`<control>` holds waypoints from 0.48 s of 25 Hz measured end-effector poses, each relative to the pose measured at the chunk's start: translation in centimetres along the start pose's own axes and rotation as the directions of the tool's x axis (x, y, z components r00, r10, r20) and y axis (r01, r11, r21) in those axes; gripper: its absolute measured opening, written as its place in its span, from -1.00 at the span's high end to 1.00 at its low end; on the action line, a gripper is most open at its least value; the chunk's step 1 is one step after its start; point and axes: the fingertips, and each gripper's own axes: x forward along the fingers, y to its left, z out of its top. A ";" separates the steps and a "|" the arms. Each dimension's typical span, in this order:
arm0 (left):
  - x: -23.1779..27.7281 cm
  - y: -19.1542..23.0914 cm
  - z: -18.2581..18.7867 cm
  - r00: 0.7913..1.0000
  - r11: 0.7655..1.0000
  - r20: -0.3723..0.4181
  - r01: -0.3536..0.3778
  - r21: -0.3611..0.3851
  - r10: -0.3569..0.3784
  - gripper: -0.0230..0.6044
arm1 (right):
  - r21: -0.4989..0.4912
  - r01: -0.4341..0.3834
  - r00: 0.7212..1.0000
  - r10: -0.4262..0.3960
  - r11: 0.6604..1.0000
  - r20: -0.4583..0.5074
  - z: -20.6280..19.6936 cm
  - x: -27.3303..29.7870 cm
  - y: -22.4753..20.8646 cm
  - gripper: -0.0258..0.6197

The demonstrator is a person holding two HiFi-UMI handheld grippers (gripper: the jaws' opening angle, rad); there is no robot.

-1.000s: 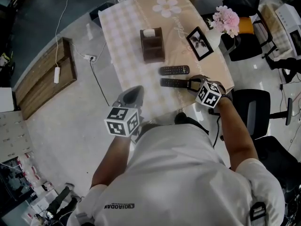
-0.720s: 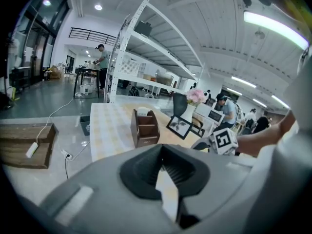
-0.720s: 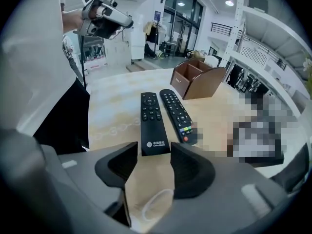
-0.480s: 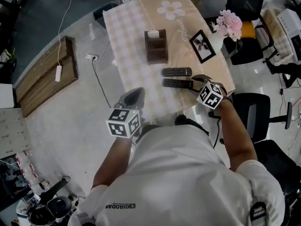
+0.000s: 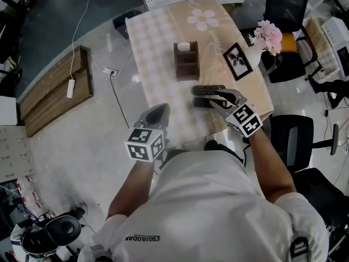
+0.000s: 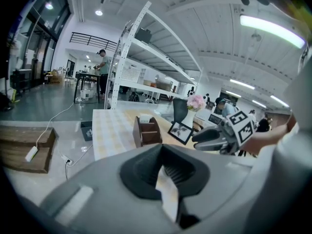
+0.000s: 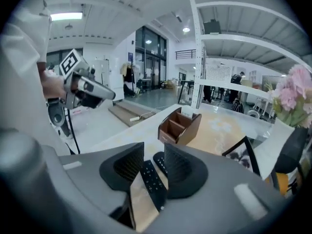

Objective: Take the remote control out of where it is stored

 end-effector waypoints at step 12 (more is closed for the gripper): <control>-0.9 0.5 1.9 0.997 1.000 0.081 0.013 0.012 -0.014 0.92 | 0.485 -0.070 0.950 -0.090 0.872 0.300 7.4 -2.7 1.0 0.86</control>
